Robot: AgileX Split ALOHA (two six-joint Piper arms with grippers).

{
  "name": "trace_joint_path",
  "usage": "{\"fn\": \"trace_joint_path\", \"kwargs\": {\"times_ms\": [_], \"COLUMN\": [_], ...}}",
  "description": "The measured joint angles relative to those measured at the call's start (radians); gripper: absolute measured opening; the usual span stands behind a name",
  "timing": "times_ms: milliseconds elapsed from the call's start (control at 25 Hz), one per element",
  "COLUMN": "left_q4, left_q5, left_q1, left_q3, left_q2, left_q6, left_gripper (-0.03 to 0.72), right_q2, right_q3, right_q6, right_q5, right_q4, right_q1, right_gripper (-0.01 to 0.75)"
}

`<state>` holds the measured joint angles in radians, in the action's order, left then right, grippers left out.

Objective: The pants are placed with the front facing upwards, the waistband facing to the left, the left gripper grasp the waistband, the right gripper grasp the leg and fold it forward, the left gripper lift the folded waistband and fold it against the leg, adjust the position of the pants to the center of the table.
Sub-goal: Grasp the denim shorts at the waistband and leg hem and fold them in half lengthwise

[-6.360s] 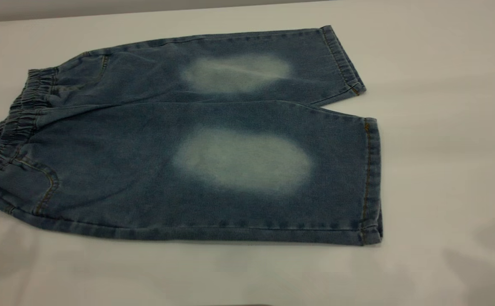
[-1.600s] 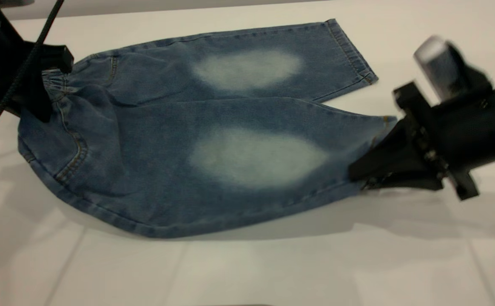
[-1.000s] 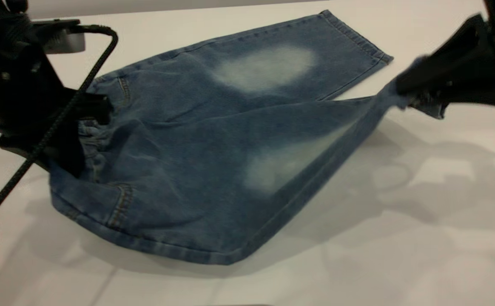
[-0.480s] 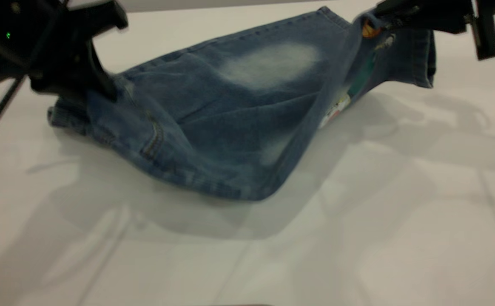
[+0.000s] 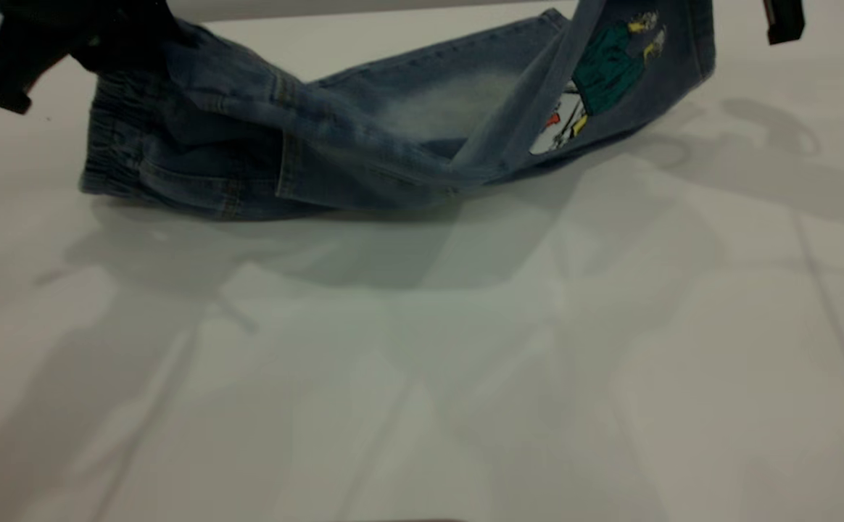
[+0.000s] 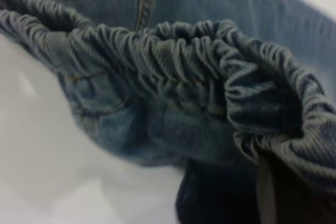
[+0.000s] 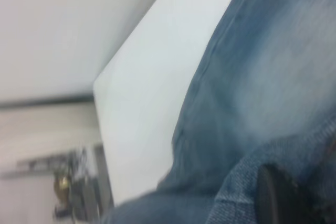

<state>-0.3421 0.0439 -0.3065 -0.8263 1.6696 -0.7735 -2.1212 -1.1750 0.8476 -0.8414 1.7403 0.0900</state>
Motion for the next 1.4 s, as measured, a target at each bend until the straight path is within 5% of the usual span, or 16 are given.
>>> {"fn": "trace_joint_path", "kwargs": {"times_ms": [640, 1120, 1400], "left_q4": [-0.270, -0.276, -0.164], "left_q5": [0.434, 0.650, 0.719], "left_q1": [0.010, 0.010, 0.010], "left_q3": [0.000, 0.000, 0.000], "left_q2": [0.268, 0.388, 0.404], "left_q6": [-0.094, -0.088, -0.054], "left_gripper": [0.084, 0.102, 0.293], "right_q2": [-0.305, -0.340, -0.340], "right_q3": [-0.347, -0.398, -0.398], "right_q6": [-0.162, -0.187, -0.204], "right_q5": [0.154, 0.232, 0.227], "right_q4": [0.055, 0.057, 0.057], "right_q1": [-0.075, -0.101, -0.101], "right_gripper": [0.033, 0.048, 0.193]}}
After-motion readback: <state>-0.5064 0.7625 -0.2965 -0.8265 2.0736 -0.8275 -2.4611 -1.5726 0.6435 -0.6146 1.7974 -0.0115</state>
